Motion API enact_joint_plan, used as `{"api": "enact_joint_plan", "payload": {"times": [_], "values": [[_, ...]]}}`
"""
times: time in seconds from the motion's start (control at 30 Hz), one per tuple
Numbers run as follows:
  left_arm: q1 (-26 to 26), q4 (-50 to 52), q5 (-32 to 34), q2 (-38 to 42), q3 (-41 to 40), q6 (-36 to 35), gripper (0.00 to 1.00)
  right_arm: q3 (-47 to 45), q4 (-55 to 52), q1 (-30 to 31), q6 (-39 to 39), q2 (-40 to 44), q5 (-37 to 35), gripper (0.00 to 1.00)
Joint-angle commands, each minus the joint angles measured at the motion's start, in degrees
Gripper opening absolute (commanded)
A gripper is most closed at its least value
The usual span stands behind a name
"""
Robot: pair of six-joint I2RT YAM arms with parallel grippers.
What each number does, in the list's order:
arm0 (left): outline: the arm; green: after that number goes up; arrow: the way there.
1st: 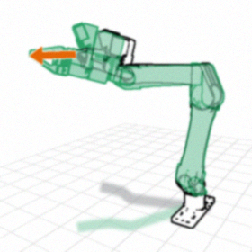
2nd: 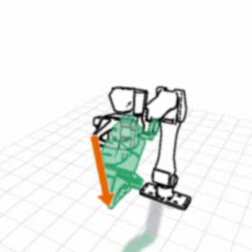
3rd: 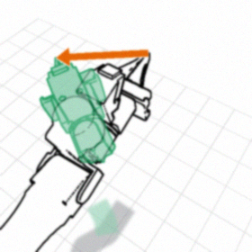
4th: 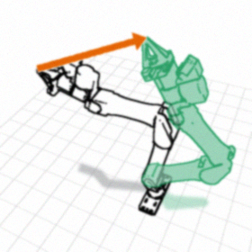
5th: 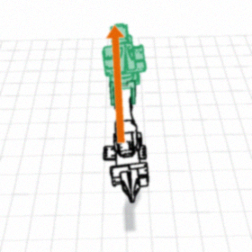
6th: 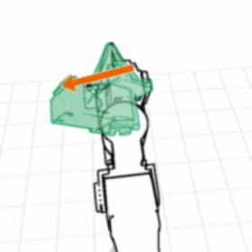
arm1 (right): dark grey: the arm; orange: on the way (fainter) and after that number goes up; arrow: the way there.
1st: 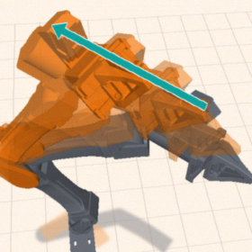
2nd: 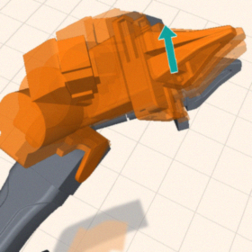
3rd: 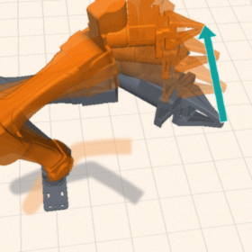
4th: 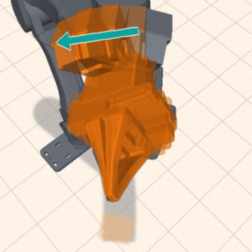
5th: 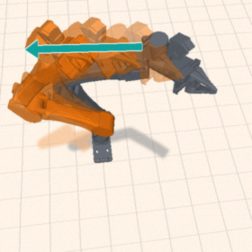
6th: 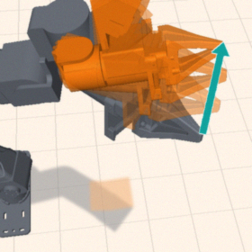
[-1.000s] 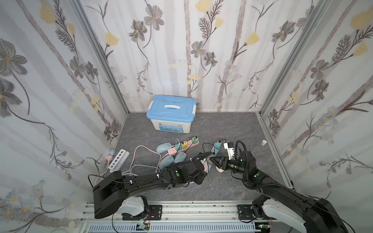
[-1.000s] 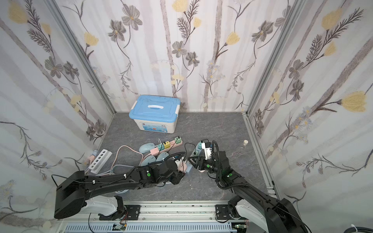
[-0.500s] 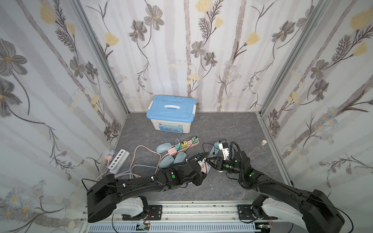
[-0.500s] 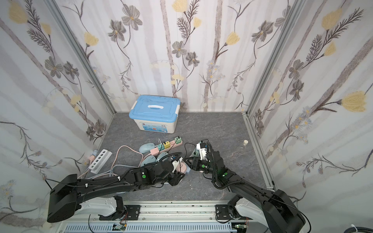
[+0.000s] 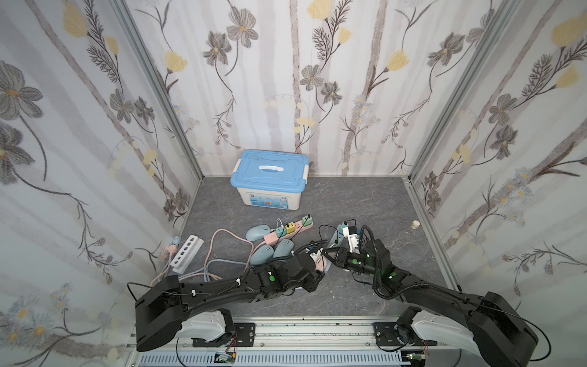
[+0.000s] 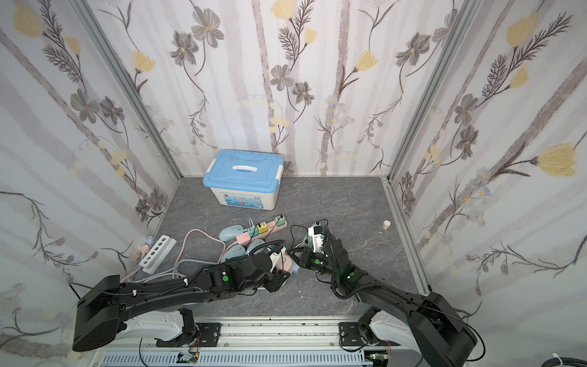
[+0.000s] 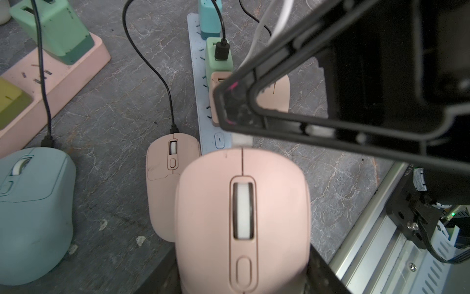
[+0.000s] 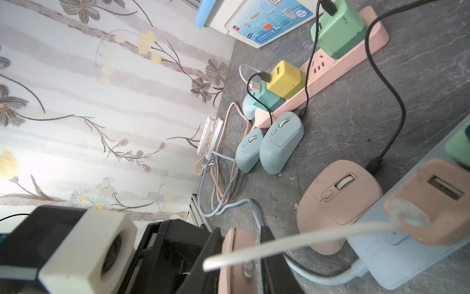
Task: Unplug the wireless mouse
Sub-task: Remove the power cord from the mouse.
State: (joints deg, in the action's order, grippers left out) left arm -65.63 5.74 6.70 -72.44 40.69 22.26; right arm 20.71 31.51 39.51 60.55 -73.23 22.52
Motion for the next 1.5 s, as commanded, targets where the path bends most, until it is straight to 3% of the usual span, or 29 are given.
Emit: {"api": "enact_joint_plan", "payload": {"times": [0.0, 0.37, 0.6, 0.83, 1.07, 1.3, 1.47], "values": [[0.1, -2.9, 1.2, 1.6, -0.2, -0.9, 0.0, 0.1, 3.8, 0.3, 1.6, -0.6, -1.1, 0.28], [0.1, -3.4, 0.9, 1.3, -0.3, -0.5, 0.0, 0.0, 6.2, 1.0, 3.4, -2.7, -1.0, 0.19], [0.0, -2.7, 0.9, 0.6, -0.3, 0.4, 0.0, 0.0, 7.8, 1.1, 3.4, -3.8, -1.2, 0.0], [0.1, -1.2, 1.0, 0.6, -0.1, 2.8, 0.0, -0.1, 9.9, 1.2, 3.3, -4.1, -2.5, 0.0], [0.1, 4.4, 1.3, -3.3, 2.9, 3.3, 0.0, 7.3, -2.1, 1.0, -3.9, -5.8, 2.3, 0.0], [0.1, 4.5, 3.8, -4.7, 3.7, 7.3, 0.0, 0.4, 11.9, 1.5, 3.9, -5.3, -3.1, 0.0], [0.0, 12.3, 2.5, -5.5, 6.9, 6.5, 0.0, 7.5, -1.5, 0.9, -2.8, -6.5, 1.9, 0.0]]}}
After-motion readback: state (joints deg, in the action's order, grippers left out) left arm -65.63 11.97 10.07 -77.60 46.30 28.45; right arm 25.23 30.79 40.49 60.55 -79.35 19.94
